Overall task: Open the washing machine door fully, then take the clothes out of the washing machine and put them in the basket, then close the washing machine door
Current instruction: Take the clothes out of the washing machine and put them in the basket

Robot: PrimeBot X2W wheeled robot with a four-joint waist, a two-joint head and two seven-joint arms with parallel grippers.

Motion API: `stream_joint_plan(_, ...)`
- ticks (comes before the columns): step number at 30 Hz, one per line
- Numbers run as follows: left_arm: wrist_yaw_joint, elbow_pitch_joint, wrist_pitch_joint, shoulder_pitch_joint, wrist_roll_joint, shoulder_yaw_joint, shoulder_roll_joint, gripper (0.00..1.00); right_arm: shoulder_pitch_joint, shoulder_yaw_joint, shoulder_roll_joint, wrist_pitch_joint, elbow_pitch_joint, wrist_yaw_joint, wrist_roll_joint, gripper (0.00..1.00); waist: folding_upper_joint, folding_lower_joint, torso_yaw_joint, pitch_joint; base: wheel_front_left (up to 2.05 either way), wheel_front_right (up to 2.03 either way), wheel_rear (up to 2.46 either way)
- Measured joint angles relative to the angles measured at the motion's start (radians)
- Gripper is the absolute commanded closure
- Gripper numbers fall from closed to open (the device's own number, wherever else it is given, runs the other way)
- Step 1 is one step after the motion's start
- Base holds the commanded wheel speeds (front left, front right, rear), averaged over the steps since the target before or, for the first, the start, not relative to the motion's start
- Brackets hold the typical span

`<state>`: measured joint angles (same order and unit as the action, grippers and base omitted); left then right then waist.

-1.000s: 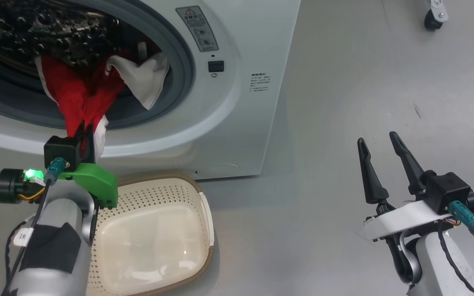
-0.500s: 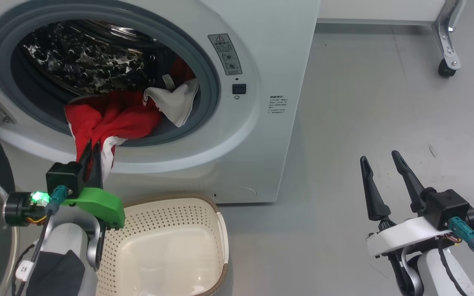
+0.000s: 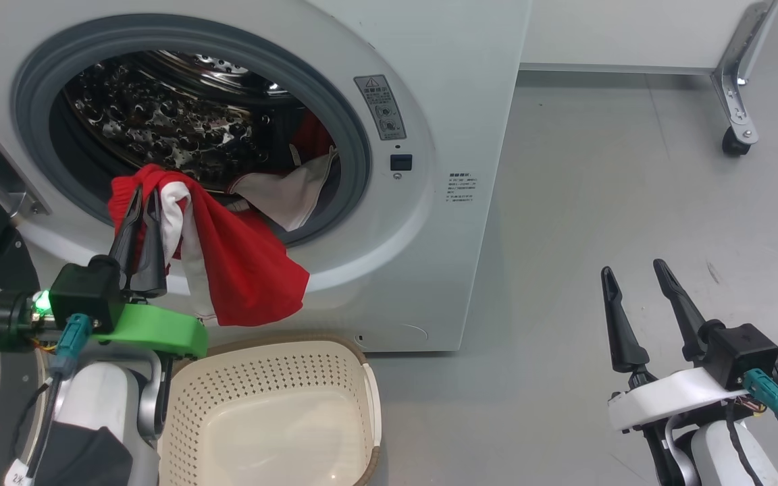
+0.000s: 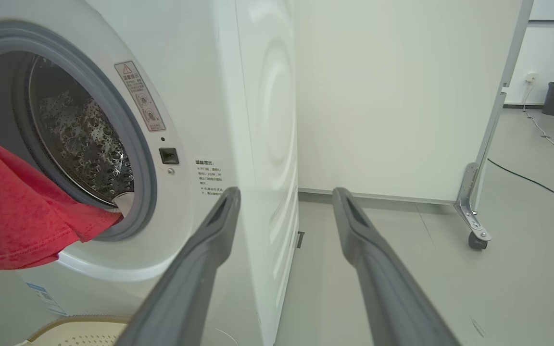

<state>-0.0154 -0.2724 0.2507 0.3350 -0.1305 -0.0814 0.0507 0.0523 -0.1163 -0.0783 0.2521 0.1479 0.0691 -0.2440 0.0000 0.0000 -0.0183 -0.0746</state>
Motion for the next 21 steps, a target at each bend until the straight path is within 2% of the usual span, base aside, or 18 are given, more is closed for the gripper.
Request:
stream_joint_plan(10,0.0,0.111,0.001,-0.057,0.001,-0.001,0.0,1.0,-0.005,0.0,0.002,0.0,-0.01,0.0,0.0,0.0,0.0,0.0,0.001,0.004,0.0,0.0,0.0)
stream_joint_plan(21,0.004,-0.01,-0.032,-0.193,-0.002,-0.031,-0.001,1.0,-0.017,-0.012,0.004,0.0,-0.024,0.0,0.002,0.0,0.0,0.0,-0.012,-0.021,0.0,0.0,0.0)
